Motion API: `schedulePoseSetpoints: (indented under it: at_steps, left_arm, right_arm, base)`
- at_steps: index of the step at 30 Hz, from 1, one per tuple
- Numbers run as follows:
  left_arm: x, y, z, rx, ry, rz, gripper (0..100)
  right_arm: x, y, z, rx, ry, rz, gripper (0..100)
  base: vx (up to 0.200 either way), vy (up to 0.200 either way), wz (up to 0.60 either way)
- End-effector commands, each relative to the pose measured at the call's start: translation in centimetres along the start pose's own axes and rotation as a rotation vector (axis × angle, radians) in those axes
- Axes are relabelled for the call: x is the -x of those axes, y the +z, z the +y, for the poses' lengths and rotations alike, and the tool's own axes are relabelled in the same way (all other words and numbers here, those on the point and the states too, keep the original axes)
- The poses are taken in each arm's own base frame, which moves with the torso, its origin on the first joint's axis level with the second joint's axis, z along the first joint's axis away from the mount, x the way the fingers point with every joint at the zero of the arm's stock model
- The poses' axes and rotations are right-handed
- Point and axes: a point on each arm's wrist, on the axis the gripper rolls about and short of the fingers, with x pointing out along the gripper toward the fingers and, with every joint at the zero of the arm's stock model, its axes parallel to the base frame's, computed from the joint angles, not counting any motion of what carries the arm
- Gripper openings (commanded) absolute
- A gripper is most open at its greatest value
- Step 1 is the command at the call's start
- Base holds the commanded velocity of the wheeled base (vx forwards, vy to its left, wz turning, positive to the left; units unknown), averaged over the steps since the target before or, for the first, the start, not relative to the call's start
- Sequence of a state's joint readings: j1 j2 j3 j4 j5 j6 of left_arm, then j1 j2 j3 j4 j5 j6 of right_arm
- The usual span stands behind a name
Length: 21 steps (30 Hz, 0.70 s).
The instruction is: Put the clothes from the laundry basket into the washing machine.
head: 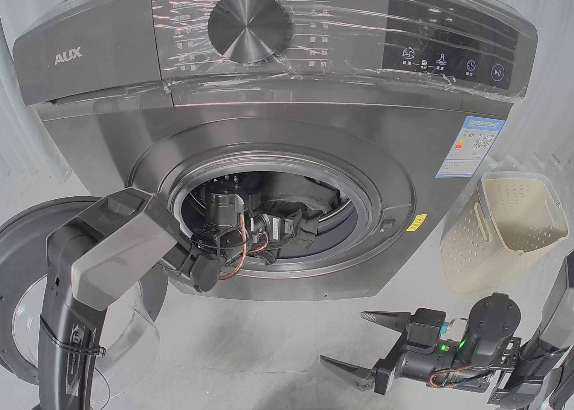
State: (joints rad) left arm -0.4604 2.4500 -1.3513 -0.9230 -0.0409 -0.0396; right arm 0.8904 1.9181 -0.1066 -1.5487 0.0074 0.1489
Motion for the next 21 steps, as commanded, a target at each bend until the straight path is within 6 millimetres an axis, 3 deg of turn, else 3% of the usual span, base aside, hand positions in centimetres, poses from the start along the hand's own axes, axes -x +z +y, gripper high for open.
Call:
schedulePoseSetpoints:
  at_steps: [1,10,11,17,21]
  left_arm:
    - [1.2,0.0,-1.2,-0.014,-0.034,0.034,100]
    - [0.5,-2.1,-1.8,-0.047,-0.046,0.078,100]
    - [0.5,-2.4,-1.7,-0.053,-0.046,0.086,0]
    - [0.5,-2.8,-1.9,-0.055,-0.052,0.094,0]
    - [-0.2,-1.2,-2.1,-0.042,-0.042,0.033,0]
  right_arm:
    - [-0.1,-0.2,0.0,0.001,0.001,0.008,100]
    - [-0.2,-0.1,0.0,0.000,0.002,0.004,100]
    - [-0.2,-0.1,0.0,0.000,0.002,0.004,100]
    - [-0.2,-0.1,0.0,0.001,0.003,0.006,100]
    - [-0.2,-0.1,0.0,0.001,0.003,0.005,100]
  base:
    - [0.000,0.000,0.00]
    - [0.000,0.000,0.00]
    - [0.000,0.000,0.00]
    - [0.000,0.000,0.00]
    - [0.000,0.000,0.00]
